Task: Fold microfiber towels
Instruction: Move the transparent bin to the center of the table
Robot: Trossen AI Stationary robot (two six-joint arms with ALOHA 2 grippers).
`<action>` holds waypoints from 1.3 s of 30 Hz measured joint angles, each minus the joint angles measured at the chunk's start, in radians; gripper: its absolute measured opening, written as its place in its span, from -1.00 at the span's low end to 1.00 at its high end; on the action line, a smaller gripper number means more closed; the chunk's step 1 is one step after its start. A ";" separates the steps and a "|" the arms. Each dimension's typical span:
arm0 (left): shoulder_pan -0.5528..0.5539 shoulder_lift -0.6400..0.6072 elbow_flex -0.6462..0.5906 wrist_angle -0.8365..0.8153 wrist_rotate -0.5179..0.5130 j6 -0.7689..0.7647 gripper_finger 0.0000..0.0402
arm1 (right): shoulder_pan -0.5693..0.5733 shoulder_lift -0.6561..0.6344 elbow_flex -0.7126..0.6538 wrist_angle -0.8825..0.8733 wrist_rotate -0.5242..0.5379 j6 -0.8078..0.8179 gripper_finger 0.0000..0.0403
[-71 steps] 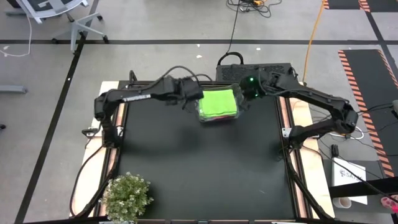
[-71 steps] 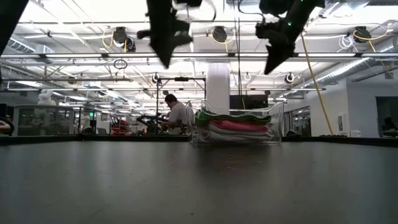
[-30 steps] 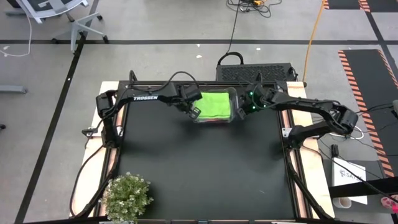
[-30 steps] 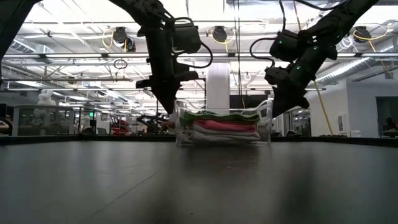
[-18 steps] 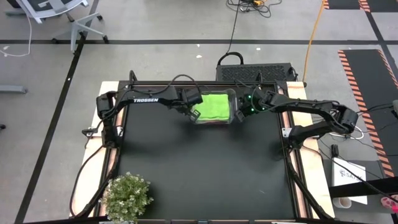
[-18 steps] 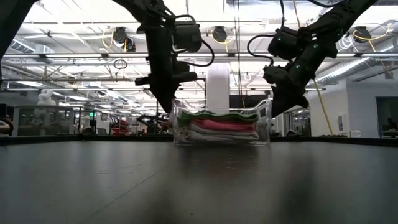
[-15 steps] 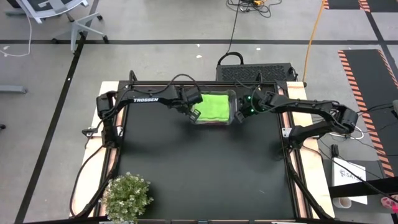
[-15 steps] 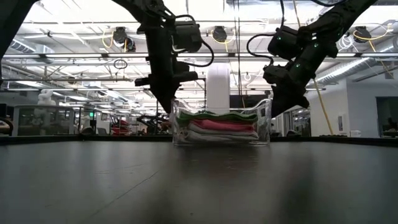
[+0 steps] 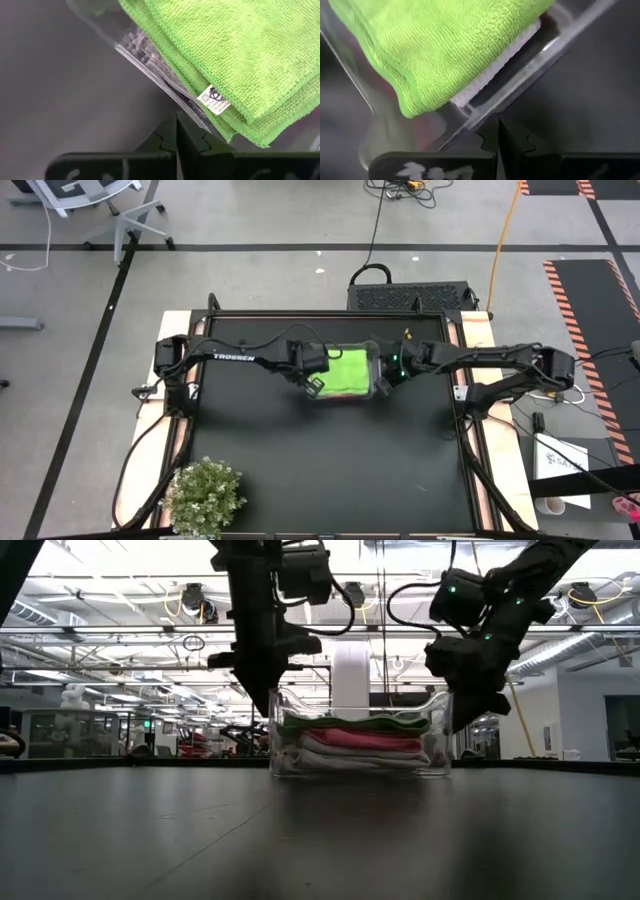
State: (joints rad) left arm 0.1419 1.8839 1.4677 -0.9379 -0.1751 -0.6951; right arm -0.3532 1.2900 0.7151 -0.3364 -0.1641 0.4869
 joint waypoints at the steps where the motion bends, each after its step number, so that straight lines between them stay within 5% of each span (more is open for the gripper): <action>1: -0.013 0.000 0.000 -0.005 -0.002 -0.009 -0.98 | 0.027 0.000 0.000 -0.013 0.001 0.013 -1.00; 10: -0.096 0.002 0.002 -0.033 0.008 -0.132 -0.99 | 0.218 0.000 0.000 -0.058 0.034 0.129 -1.00; 17: -0.165 0.002 0.002 -0.037 0.105 -0.186 -0.99 | 0.221 0.000 0.000 -0.062 0.079 0.133 -1.00; 39: -0.163 -0.017 0.002 -0.127 -0.016 -0.179 -0.92 | 0.277 -0.005 0.002 -0.051 0.055 0.179 -1.00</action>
State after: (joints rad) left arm -0.0216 1.8672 1.4695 -1.0650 -0.1914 -0.8743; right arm -0.0763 1.2848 0.7166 -0.3878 -0.1089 0.6658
